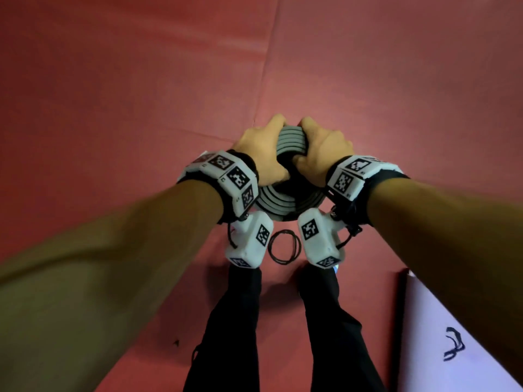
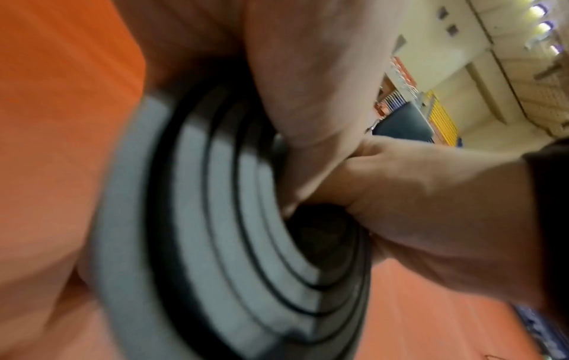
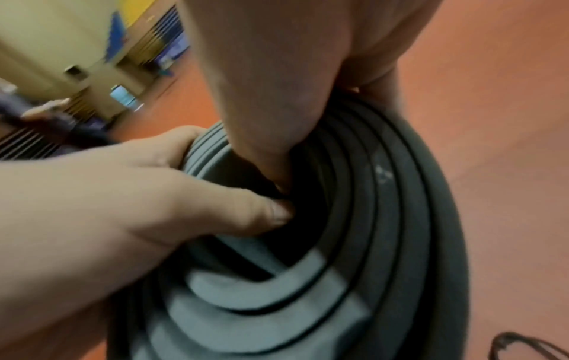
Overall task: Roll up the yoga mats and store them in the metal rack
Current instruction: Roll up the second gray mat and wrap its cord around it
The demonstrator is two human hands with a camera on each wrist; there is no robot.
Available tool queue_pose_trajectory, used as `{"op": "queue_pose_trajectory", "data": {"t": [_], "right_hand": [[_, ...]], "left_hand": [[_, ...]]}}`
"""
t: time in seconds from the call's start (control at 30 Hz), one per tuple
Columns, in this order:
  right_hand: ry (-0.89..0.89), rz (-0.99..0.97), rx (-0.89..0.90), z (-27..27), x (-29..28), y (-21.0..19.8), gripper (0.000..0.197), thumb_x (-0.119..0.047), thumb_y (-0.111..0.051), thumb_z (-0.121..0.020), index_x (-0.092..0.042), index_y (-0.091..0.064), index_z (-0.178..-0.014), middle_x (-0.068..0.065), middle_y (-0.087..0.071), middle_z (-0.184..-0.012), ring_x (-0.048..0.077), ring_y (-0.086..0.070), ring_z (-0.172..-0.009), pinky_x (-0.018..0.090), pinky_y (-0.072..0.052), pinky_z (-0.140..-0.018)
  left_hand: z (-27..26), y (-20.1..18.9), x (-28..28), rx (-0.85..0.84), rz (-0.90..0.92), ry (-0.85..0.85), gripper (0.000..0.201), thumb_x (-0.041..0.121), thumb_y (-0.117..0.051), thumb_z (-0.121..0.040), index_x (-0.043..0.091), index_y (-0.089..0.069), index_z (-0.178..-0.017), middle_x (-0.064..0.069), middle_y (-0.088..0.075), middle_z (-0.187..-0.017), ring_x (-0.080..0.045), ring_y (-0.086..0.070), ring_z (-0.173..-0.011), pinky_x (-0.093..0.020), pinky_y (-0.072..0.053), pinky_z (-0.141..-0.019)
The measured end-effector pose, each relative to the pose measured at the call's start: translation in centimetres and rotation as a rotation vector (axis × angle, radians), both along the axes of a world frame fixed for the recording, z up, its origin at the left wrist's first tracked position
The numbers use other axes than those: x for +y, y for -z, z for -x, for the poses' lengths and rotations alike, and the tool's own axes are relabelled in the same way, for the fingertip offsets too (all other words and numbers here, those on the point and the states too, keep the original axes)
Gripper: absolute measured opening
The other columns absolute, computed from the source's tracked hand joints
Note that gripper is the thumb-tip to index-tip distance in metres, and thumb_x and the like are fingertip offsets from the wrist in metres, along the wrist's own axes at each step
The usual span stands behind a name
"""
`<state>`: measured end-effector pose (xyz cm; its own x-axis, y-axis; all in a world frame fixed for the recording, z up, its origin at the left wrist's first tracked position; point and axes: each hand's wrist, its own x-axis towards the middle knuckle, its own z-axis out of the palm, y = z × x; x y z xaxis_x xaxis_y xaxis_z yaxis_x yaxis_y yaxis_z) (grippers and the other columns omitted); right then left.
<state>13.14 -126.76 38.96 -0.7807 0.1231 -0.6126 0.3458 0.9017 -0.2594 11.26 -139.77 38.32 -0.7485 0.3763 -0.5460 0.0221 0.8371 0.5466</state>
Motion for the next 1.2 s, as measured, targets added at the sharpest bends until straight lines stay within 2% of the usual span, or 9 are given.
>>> {"op": "queue_pose_trajectory", "data": {"t": [0.37,0.47,0.53,0.6,0.67,0.77,0.87,0.97,1.2], "right_hand": [[0.749,0.582,0.434,-8.6,9.8,6.6,0.051,-0.026,-0.078,-0.064,-0.025,-0.061,-0.112,-0.002,-0.07,-0.102,0.019,-0.067,-0.096,0.039,-0.053,-0.09],[0.858,0.648,0.371,-11.0,10.7,11.5,0.073,-0.029,-0.079,-0.072,-0.016,-0.046,-0.136,-0.001,-0.062,-0.115,0.016,-0.061,-0.105,0.034,-0.05,-0.097],[0.869,0.674,0.29,-12.8,10.7,16.7,0.08,-0.032,-0.078,-0.073,-0.019,-0.038,-0.141,-0.003,-0.062,-0.117,0.015,-0.062,-0.105,0.035,-0.051,-0.096],[0.861,0.702,0.241,-14.5,10.1,20.5,0.08,-0.029,-0.08,-0.075,-0.019,-0.037,-0.141,-0.005,-0.063,-0.117,0.007,-0.063,-0.099,0.025,-0.052,-0.092],[0.863,0.689,0.155,-17.3,9.4,25.8,0.076,-0.023,-0.082,-0.076,-0.017,-0.04,-0.14,-0.004,-0.061,-0.123,0.001,-0.058,-0.099,0.02,-0.049,-0.094],[0.785,0.608,-0.047,-22.7,8.1,33.9,0.069,-0.018,-0.079,-0.077,-0.018,-0.046,-0.137,-0.003,-0.064,-0.119,0.009,-0.06,-0.105,0.031,-0.049,-0.099],[0.632,0.399,-0.206,-26.2,7.3,42.0,0.048,-0.025,-0.068,-0.083,-0.022,-0.054,-0.129,0.002,-0.069,-0.115,0.025,-0.063,-0.109,0.028,-0.049,-0.092],[0.602,0.241,-0.26,-27.3,7.1,47.6,0.03,-0.027,-0.065,-0.087,-0.018,-0.062,-0.116,0.009,-0.069,-0.116,0.03,-0.061,-0.112,0.031,-0.047,-0.09],[0.684,0.094,-0.337,-28.8,6.1,56.7,0.055,-0.033,-0.072,-0.085,-0.013,-0.045,-0.128,0.012,-0.057,-0.127,0.032,-0.056,-0.115,0.034,-0.045,-0.087]], "left_hand": [[-2.9,3.5,11.4,0.32,-0.028,0.279,0.057,0.007,-0.051,-0.081,0.026,-0.051,-0.134,-0.008,-0.056,-0.132,-0.034,-0.048,-0.125,-0.045,-0.034,-0.102],[-6.7,9.9,11.2,0.478,-0.193,0.102,0.066,-0.003,-0.051,-0.07,0.013,-0.055,-0.134,-0.014,-0.05,-0.143,-0.036,-0.04,-0.137,-0.041,-0.022,-0.12],[-9.7,15.8,10.5,0.379,-0.195,-0.099,0.075,-0.01,-0.053,-0.071,0.012,-0.046,-0.142,-0.015,-0.038,-0.153,-0.034,-0.03,-0.144,-0.034,-0.018,-0.121],[-12.0,20.4,9.4,0.216,-0.203,-0.354,0.077,-0.007,-0.053,-0.076,0.013,-0.037,-0.148,-0.011,-0.043,-0.15,-0.026,-0.04,-0.139,-0.029,-0.029,-0.116],[-14.4,26.5,8.4,0.158,-0.203,-0.531,0.071,0.0,-0.051,-0.077,0.013,-0.039,-0.146,-0.004,-0.058,-0.133,-0.017,-0.055,-0.119,-0.023,-0.042,-0.104],[-18.6,34.5,6.2,0.094,-0.194,-0.577,0.072,-0.001,-0.053,-0.079,0.014,-0.038,-0.148,0.006,-0.06,-0.127,-0.007,-0.057,-0.109,-0.006,-0.043,-0.094],[-22.0,41.2,5.1,0.092,-0.21,-0.591,0.069,0.011,-0.058,-0.086,0.008,-0.034,-0.15,0.003,-0.059,-0.133,-0.01,-0.058,-0.117,-0.02,-0.043,-0.103],[-24.0,45.3,4.8,0.084,-0.246,-0.617,0.068,0.006,-0.058,-0.09,0.002,-0.026,-0.151,-0.003,-0.059,-0.135,0.007,-0.058,-0.109,-0.009,-0.04,-0.099],[-25.2,50.9,3.8,0.1,-0.235,-0.648,0.075,0.003,-0.053,-0.079,0.002,-0.028,-0.149,-0.007,-0.063,-0.13,-0.016,-0.061,-0.119,-0.032,-0.046,-0.105]]}}
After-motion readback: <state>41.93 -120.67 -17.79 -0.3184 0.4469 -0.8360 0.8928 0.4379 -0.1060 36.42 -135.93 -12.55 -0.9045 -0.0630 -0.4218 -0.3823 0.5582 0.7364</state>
